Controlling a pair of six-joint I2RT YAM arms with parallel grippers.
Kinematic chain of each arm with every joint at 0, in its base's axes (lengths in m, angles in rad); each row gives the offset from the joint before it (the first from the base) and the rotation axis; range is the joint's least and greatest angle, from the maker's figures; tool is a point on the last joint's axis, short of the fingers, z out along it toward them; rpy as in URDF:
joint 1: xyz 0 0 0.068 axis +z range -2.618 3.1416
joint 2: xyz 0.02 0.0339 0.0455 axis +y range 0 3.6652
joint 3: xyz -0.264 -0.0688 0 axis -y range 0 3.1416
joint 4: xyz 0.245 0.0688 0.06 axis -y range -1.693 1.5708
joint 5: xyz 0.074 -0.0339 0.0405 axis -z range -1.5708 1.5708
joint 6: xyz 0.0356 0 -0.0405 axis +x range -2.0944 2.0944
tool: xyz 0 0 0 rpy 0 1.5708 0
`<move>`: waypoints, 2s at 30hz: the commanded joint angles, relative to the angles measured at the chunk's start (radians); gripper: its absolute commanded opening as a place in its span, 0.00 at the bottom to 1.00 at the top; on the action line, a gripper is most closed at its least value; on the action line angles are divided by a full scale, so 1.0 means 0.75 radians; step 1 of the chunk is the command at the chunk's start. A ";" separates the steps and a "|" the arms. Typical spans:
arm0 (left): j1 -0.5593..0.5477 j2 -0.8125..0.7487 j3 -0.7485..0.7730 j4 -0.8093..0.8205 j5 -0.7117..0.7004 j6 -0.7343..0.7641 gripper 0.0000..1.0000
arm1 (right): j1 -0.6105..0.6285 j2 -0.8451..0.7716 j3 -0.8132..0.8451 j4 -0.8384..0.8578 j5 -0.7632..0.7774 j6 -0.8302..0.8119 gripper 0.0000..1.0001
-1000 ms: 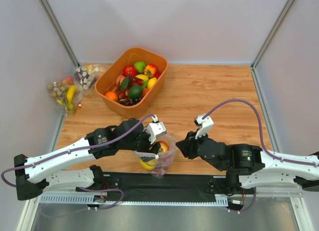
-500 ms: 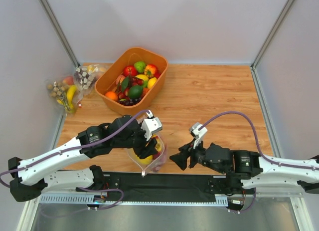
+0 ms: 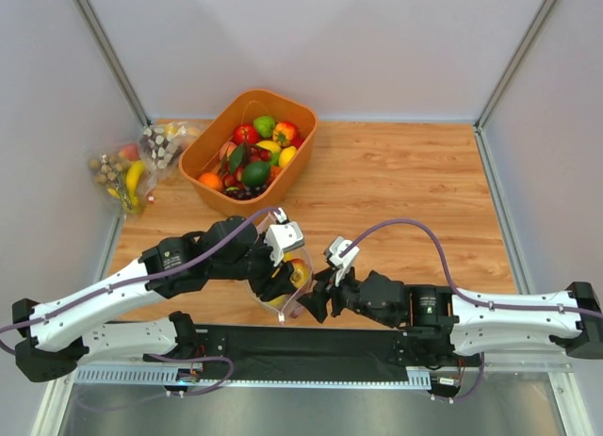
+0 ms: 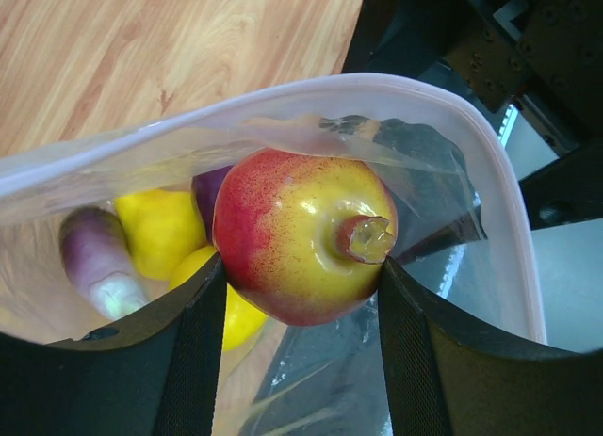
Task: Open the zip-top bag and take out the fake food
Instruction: Pick up the fake fruit from the zipper food storage bag, then place the fake fruit in the bin.
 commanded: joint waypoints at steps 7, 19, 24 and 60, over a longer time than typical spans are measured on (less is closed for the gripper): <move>0.002 -0.021 0.189 -0.150 0.041 -0.014 0.00 | 0.003 -0.050 -0.057 0.116 0.192 -0.111 0.68; 0.002 -0.019 0.369 -0.373 0.032 -0.030 0.00 | -0.013 0.007 -0.071 0.208 0.194 -0.148 0.68; 0.002 -0.025 0.463 -0.459 0.010 -0.030 0.00 | -0.011 0.042 -0.042 0.207 0.178 -0.146 0.67; 0.493 0.181 0.962 -0.355 -0.352 0.121 0.00 | -0.036 0.463 0.950 -0.703 0.415 0.153 0.59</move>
